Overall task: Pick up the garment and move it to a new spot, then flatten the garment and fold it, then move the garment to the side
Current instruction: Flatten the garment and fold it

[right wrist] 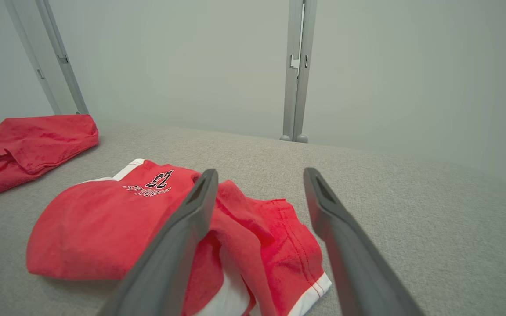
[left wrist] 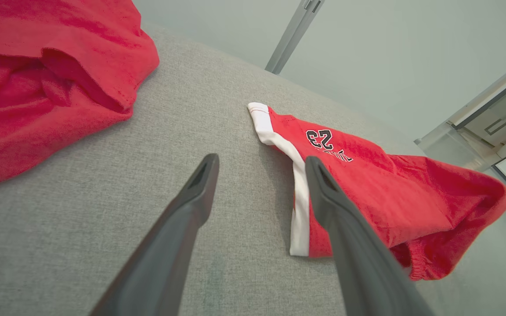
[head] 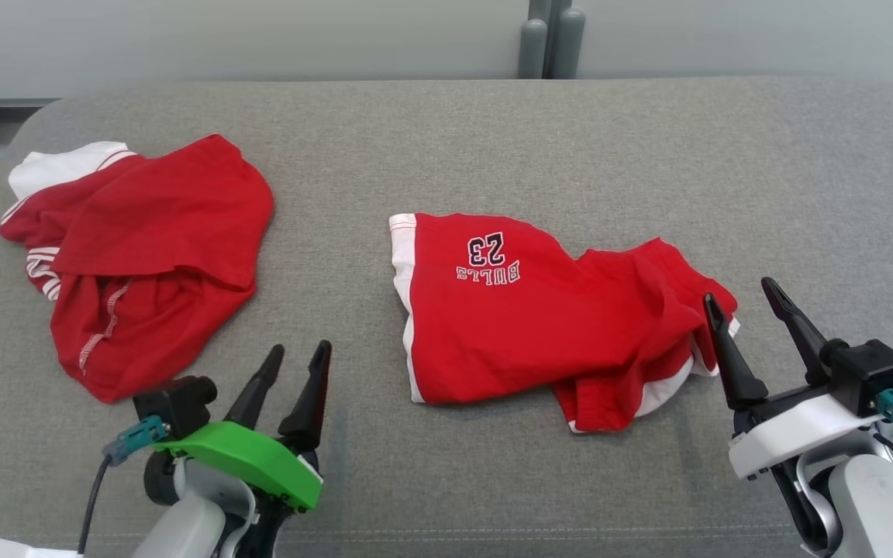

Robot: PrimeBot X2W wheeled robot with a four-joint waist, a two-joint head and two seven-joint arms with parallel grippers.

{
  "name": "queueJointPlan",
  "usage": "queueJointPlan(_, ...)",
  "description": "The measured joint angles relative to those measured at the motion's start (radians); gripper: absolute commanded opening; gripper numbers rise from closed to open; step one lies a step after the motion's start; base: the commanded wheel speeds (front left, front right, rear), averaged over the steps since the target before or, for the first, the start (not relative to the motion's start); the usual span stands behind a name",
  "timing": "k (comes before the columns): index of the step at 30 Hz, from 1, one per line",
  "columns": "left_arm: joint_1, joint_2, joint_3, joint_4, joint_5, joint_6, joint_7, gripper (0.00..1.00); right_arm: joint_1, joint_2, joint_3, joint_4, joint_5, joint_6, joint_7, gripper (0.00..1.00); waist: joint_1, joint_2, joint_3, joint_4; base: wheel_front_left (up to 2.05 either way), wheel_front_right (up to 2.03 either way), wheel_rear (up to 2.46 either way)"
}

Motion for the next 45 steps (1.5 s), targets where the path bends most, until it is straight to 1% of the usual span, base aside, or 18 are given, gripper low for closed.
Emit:
queueJointPlan(2,-0.002,-0.021,-0.01,0.002,-0.038,-0.025,0.033,1.0,-0.009,0.004,0.011,-0.002,-0.001,0.0,0.0,1.0,0.0,0.0,0.007,-0.014,0.0,0.0,0.0)
queueJointPlan(6,-0.031,-0.054,-0.031,0.022,-0.079,-0.048,0.1,1.0,-0.022,0.01,0.02,-0.004,-0.009,0.0,0.0,1.0,0.0,0.0,0.023,-0.048,0.0,0.0,0.0)
queueJointPlan(10,-0.078,-0.058,-0.035,0.069,-0.107,-0.049,0.164,1.0,-0.038,0.011,0.023,-0.004,-0.009,0.0,0.0,1.0,0.0,0.0,0.041,-0.089,0.0,0.0,0.0)
queueJointPlan(16,-0.113,-0.045,-0.022,0.145,-0.112,-0.048,0.218,1.0,-0.06,0.02,0.025,-0.006,-0.008,0.0,0.0,1.0,0.0,0.0,0.067,-0.153,0.0,0.0,0.0)
queueJointPlan(20,-0.124,-0.038,-0.012,0.171,-0.132,-0.053,0.237,1.0,-0.064,0.021,0.02,-0.006,-0.007,0.0,0.0,1.0,0.0,0.0,0.084,-0.193,0.0,0.0,0.0)
queueJointPlan(25,-0.166,-0.06,-0.011,0.179,-0.166,-0.072,0.251,1.0,-0.073,0.021,0.008,-0.005,-0.007,0.0,0.0,1.0,0.0,0.0,0.107,-0.229,0.0,0.0,0.0)
queueJointPlan(27,-0.187,-0.065,-0.015,0.181,-0.166,-0.081,0.259,1.0,-0.074,0.021,0.003,-0.005,-0.007,0.0,0.0,1.0,0.0,0.0,0.114,-0.237,0.0,0.0,0.0)
queueJointPlan(34,-0.24,-0.074,-0.043,0.188,-0.15,-0.092,0.269,1.0,-0.075,0.028,0.0,-0.004,-0.007,0.0,0.0,1.0,0.0,0.0,0.122,-0.251,0.0,0.0,0.0)
queueJointPlan(35,-0.26,-0.077,-0.05,0.189,-0.147,-0.094,0.27,0.38,-0.076,0.031,0.001,-0.003,-0.007,0.0,0.0,1.0,0.0,0.0,0.123,-0.254,0.0,0.0,0.0)
queueJointPlan(37,-0.277,-0.078,-0.054,0.191,-0.138,-0.098,0.27,0.04,-0.082,0.035,0.009,0.003,-0.007,0.0,0.0,1.0,0.0,0.0,0.122,-0.259,0.0,0.0,0.0)
queueJointPlan(38,-0.284,-0.078,-0.057,0.193,-0.128,-0.098,0.27,0.0,-0.086,0.039,0.014,0.006,-0.007,0.0,0.0,1.0,0.0,0.0,0.121,-0.262,0.0,0.0,0.0)
queueJointPlan(45,-0.359,-0.086,-0.129,0.194,-0.051,-0.101,0.295,0.0,-0.097,0.049,0.03,0.015,-0.007,0.0,0.0,1.0,0.0,0.0,0.117,-0.294,0.0,0.0,0.0)
